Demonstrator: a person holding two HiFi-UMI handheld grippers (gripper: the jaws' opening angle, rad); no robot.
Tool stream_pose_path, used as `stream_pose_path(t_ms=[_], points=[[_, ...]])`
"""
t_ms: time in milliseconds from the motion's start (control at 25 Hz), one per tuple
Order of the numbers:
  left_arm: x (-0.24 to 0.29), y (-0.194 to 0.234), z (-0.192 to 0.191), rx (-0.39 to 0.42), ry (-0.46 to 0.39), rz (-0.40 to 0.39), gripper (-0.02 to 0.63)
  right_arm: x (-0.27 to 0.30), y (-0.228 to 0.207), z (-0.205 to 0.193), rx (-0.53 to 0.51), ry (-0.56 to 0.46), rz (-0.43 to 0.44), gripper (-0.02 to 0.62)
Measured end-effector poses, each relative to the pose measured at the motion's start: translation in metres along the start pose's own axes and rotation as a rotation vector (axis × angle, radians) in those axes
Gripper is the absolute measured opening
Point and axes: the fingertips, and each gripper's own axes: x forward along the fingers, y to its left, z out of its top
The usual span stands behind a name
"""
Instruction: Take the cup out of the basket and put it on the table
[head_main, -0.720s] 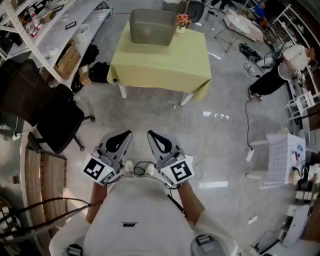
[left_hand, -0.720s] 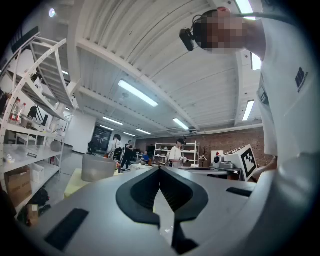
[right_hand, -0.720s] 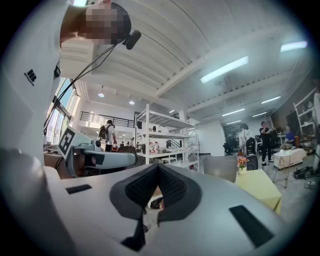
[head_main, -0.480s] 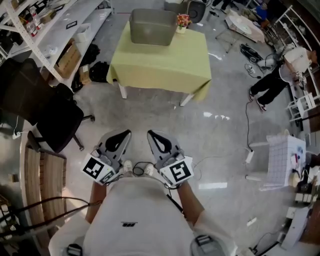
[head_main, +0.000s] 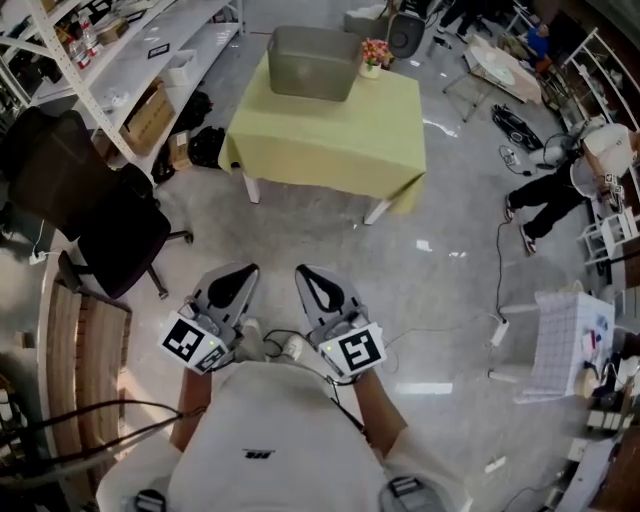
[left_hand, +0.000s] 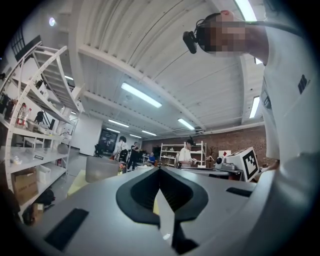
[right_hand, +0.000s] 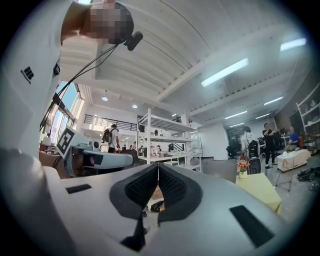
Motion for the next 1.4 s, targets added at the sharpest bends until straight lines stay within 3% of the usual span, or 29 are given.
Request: stream_pose_path(t_ms=[360, 960, 1400], points=[[0.011, 0.023, -0.005, -0.009, -0.001, 0.007, 0.012, 0.024, -0.01, -0.009, 0.002, 0.017, 0.013, 0.009], [0.063, 0.127, 0.002, 0.013, 0.01, -0.048, 0.012, 0.129, -0.061, -0.025, -0.013, 0.046, -0.024, 0.009], [0.08, 0.175, 0.002, -0.003, 0.022, -0.096, 0.012, 0.172, -0.081, -0.035, -0.038, 0.081, -0.081, 0.009]])
